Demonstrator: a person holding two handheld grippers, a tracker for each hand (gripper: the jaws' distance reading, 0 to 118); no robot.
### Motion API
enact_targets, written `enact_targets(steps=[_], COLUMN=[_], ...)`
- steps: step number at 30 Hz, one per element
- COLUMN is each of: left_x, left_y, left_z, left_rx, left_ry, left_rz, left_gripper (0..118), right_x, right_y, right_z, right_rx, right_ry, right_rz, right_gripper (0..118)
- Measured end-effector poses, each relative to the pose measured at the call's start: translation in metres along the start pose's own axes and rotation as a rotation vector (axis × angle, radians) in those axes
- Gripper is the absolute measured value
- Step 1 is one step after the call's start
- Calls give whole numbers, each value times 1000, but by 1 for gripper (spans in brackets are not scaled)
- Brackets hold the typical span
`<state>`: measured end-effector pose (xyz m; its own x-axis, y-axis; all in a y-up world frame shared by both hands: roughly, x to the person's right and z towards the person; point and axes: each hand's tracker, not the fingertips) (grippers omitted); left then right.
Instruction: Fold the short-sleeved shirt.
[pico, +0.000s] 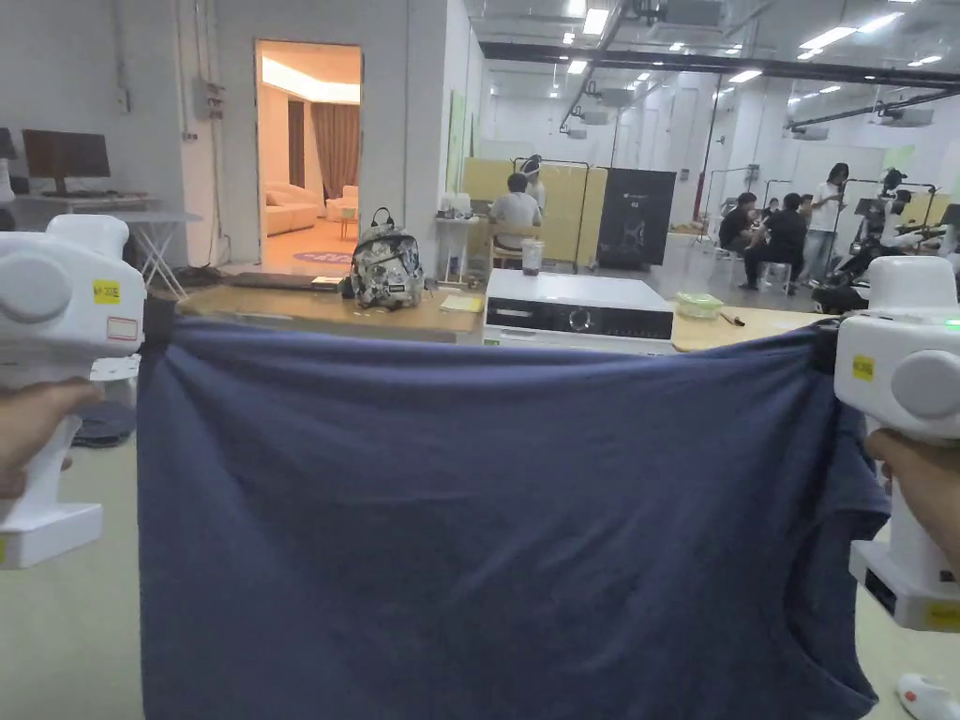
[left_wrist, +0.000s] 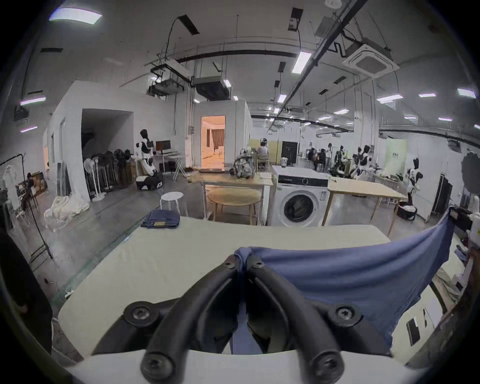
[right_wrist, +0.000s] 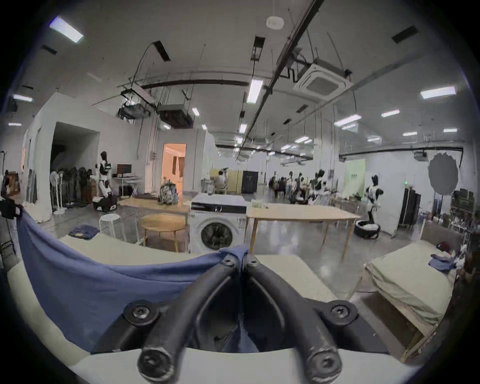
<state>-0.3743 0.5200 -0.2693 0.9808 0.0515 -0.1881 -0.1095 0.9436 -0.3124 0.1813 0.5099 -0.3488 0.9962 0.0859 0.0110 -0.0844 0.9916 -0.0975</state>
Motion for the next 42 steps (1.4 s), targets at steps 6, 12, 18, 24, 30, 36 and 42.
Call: enact_targets(steps=[6, 12, 18, 24, 30, 36, 42], left_x=[7, 15, 21, 28, 37, 35, 27], left_y=[34, 66, 105, 143, 141, 100, 40], left_z=[-24, -57, -92, -112, -125, -137, -140], left_rx=[21, 66, 103, 151, 155, 122, 48], left_ry=[26, 50, 77, 96, 102, 99, 64], left_rz=[-40, -25, -36, -53, -94, -99, -47], left_gripper=[0, 0, 0, 0, 0, 0, 0], right_x=[-9, -16, -20, -24, -22, -19, -21], right_y=[35, 59, 90, 115, 110, 71, 8], right_z=[-33, -80, -117, -138, -152, -152, -131], right_rx=[19, 36, 71, 122, 131, 98, 24], right_ry=[-44, -71, -88, -103, -123, -123, -121], right_rz=[-1, 2, -3, 18, 28, 47, 102], right_gripper=[0, 0, 0, 0, 0, 0, 0])
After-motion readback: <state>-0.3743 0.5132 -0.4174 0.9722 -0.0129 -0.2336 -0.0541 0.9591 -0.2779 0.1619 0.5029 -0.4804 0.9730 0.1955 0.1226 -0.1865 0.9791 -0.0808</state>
